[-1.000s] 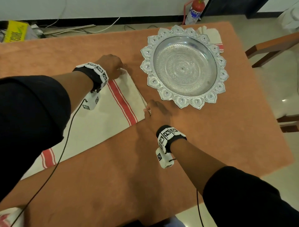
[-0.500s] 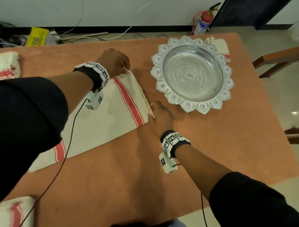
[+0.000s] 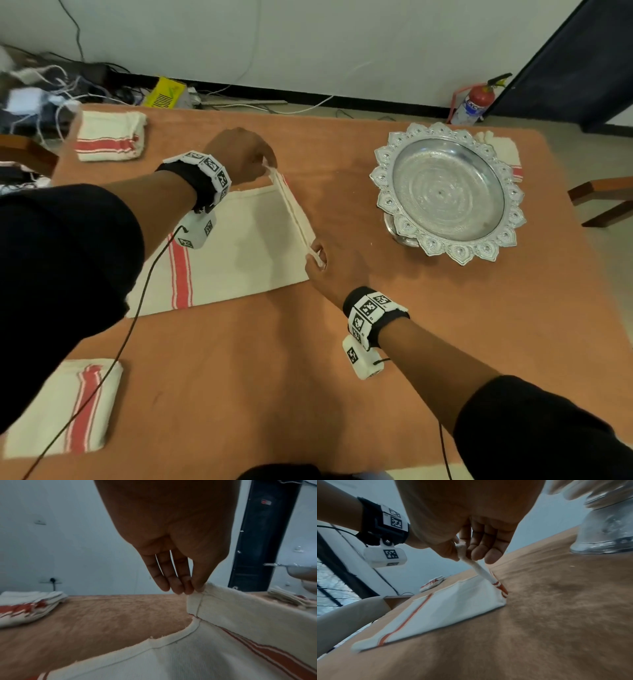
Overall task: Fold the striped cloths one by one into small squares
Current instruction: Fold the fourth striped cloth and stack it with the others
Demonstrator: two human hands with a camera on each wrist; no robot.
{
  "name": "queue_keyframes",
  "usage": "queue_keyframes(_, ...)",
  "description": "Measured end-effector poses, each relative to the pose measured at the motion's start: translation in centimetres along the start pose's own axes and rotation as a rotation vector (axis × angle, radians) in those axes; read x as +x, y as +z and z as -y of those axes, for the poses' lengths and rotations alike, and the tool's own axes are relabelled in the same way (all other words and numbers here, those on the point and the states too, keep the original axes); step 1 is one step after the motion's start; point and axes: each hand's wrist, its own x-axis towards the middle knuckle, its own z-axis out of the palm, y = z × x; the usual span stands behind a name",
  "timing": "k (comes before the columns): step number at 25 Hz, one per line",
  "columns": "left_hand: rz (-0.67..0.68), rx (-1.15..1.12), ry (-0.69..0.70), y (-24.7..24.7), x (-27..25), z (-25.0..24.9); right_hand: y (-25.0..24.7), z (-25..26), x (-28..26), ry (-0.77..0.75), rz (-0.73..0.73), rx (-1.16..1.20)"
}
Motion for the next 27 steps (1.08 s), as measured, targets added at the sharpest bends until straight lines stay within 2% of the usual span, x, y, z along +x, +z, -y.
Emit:
queue_keyframes(3, -0.055, -0.171, -0.159, -0.3, -3.5, 1.9, 1.3, 3.1, -0.7, -0.108, 0.02, 0.007)
queue_keyframes(9, -0.357, -0.638, -0.491, 2.2, -10.0, 6.3, 6.2, 8.4, -0.6, -0.274, 0.153, 0.089)
queue_keyframes(12, -0.448, -0.839, -0.64, 3.7, -12.7, 8.5, 8.7, 10.3, -0.3, -0.332, 0.229, 0.078)
queue_keyframes(20, -0.455, -0.931, -0.828, 6.3, -17.6, 14.0, 14.4, 14.2, 0.2, -0.415, 0.373, 0.049)
queue_keyframes(27, -0.445, -0.947, -0.955, 8.3, -19.2, 18.2, 18.9, 16.8, 0.9, -0.477, 0.458, 0.055)
